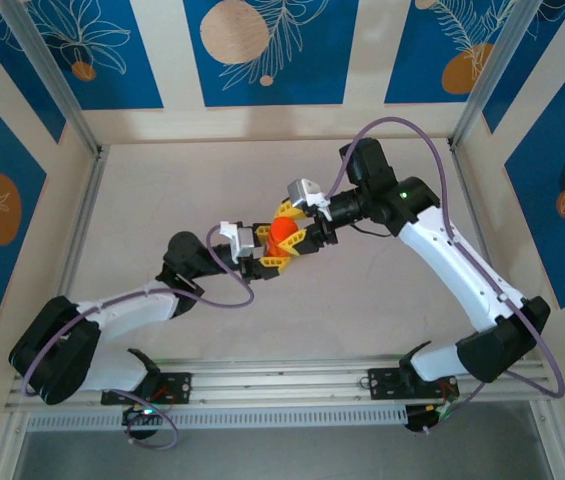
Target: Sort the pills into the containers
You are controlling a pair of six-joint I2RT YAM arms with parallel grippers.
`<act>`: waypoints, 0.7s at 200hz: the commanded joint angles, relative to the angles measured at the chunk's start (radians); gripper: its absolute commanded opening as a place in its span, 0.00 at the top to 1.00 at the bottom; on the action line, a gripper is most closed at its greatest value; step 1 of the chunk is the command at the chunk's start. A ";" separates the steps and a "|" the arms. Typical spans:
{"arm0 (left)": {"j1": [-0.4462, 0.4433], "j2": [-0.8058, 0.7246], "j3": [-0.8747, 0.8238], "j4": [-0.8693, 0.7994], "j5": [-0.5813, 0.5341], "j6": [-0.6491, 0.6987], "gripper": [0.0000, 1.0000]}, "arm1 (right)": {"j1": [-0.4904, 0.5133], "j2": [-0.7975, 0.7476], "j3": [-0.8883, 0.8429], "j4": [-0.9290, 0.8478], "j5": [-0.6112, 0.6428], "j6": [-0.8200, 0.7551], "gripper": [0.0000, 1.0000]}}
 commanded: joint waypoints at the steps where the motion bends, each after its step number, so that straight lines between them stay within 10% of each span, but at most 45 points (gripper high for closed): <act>1: -0.011 0.007 0.033 0.053 0.109 -0.018 1.00 | -0.017 0.036 0.059 -0.133 -0.057 -0.183 0.64; 46: -0.011 0.019 0.038 0.052 0.116 -0.017 1.00 | -0.049 0.062 0.119 -0.150 -0.087 -0.175 0.27; 101: -0.011 0.029 0.031 0.052 0.095 -0.011 1.00 | -0.073 0.005 0.099 -0.104 -0.125 -0.092 0.13; 140: -0.011 0.015 0.019 0.023 0.008 0.021 1.00 | -0.062 -0.144 -0.074 0.202 -0.027 0.278 0.10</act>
